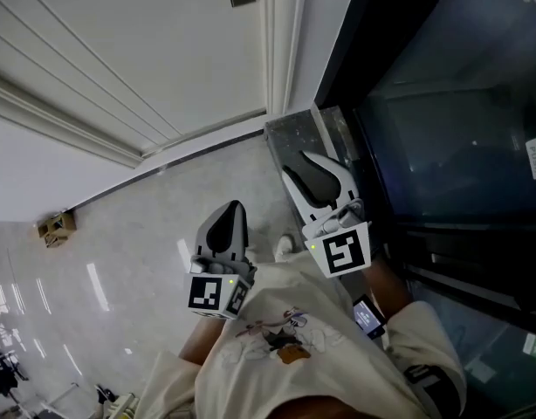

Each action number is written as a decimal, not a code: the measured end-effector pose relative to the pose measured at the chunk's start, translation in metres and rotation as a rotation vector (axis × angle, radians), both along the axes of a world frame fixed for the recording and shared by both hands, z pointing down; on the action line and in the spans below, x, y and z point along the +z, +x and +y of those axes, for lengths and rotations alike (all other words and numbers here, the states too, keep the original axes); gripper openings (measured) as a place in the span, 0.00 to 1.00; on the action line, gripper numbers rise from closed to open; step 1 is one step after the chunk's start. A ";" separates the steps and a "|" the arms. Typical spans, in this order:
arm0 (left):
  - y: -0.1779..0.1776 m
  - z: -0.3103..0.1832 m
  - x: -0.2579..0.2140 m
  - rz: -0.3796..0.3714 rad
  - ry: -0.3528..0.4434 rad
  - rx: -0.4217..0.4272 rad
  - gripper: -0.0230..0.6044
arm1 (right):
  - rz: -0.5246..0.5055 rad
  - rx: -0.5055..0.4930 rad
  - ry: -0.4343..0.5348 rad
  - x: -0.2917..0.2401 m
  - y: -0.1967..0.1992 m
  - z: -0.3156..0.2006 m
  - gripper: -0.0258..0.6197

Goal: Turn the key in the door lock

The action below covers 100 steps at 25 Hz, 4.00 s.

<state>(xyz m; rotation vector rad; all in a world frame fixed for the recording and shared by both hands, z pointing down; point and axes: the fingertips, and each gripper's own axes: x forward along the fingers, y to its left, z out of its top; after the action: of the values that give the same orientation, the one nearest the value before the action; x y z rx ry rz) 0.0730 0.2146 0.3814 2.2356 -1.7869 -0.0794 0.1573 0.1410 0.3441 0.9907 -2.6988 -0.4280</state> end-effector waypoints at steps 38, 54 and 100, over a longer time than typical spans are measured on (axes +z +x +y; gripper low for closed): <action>-0.151 -0.354 -0.028 0.043 0.001 0.212 0.05 | 0.778 0.284 0.619 -0.031 -0.164 -0.408 0.21; -0.128 -0.397 -0.037 0.010 0.031 0.214 0.05 | 1.191 0.218 1.006 -0.029 -0.174 -0.435 0.23; -0.132 -0.398 -0.034 0.041 0.003 0.246 0.05 | 0.069 0.382 0.155 -0.041 -0.171 -0.456 0.06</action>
<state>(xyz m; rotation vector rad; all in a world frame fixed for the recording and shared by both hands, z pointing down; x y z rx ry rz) -0.0594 -0.1829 0.3474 2.4177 -1.4785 -0.0770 -0.0141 -0.3146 0.3029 1.4672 -2.3662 -0.5845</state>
